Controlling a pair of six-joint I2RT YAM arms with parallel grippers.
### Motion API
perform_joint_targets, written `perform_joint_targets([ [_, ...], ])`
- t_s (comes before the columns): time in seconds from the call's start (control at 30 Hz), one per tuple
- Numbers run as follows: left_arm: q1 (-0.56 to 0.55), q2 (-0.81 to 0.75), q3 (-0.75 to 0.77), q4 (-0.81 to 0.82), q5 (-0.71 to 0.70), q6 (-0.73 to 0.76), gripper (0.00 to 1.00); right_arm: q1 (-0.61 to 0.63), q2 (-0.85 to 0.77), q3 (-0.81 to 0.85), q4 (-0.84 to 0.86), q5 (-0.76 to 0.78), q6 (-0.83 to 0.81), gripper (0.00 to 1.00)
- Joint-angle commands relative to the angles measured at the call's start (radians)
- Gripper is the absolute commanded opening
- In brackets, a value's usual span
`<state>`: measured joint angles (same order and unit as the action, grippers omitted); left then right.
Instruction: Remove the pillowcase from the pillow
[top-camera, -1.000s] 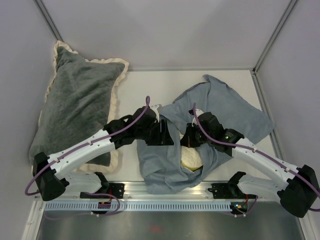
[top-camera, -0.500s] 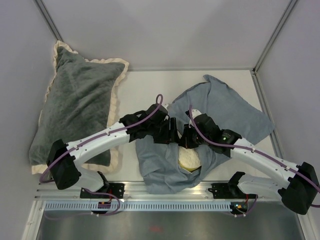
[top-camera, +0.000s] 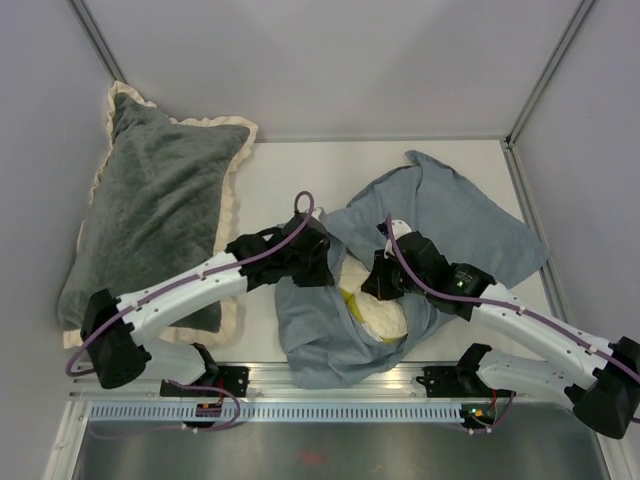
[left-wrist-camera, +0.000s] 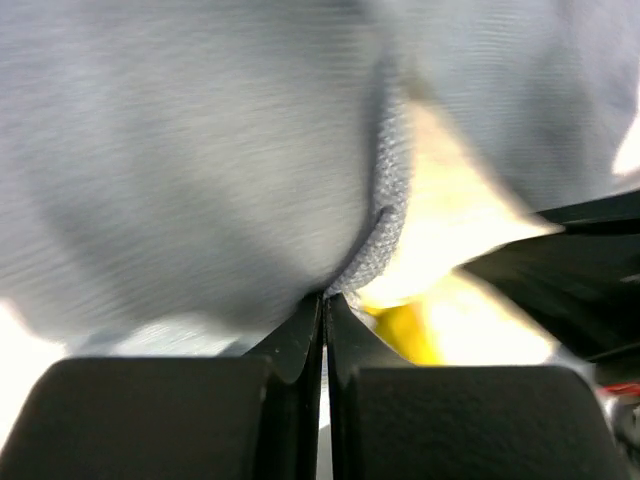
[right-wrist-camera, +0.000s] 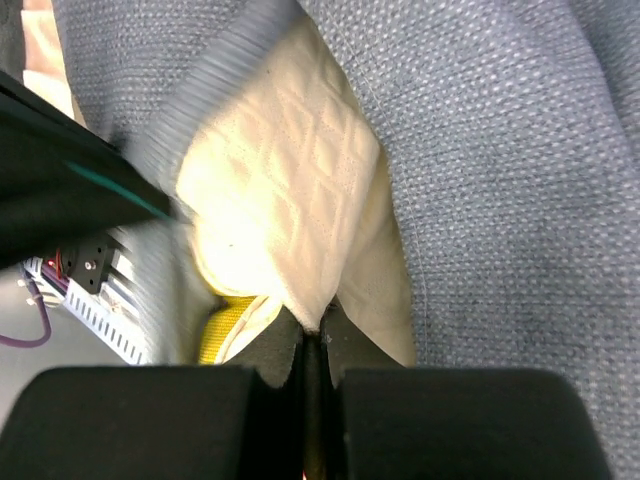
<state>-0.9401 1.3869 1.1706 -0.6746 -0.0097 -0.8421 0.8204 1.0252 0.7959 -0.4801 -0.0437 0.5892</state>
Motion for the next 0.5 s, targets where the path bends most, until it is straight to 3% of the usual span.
perform_joint_targets([
  [0.0, 0.033, -0.145, -0.101, -0.103, -0.208, -0.044, 0.02, 0.006, -0.091, 0.048, -0.050, 0.037, -0.009, 0.00],
  [0.2, 0.184, -0.350, -0.252, -0.085, -0.256, -0.072, 0.02, 0.008, -0.191, 0.026, -0.149, 0.018, -0.015, 0.00],
  [0.33, 0.407, -0.318, -0.322, -0.001, -0.080, 0.033, 0.02, 0.006, -0.282, 0.043, -0.241, -0.004, -0.017, 0.00],
  [0.47, 0.497, -0.246, -0.312, 0.073, -0.001, 0.089, 0.02, 0.006, -0.326, 0.058, -0.284, -0.047, -0.019, 0.00],
])
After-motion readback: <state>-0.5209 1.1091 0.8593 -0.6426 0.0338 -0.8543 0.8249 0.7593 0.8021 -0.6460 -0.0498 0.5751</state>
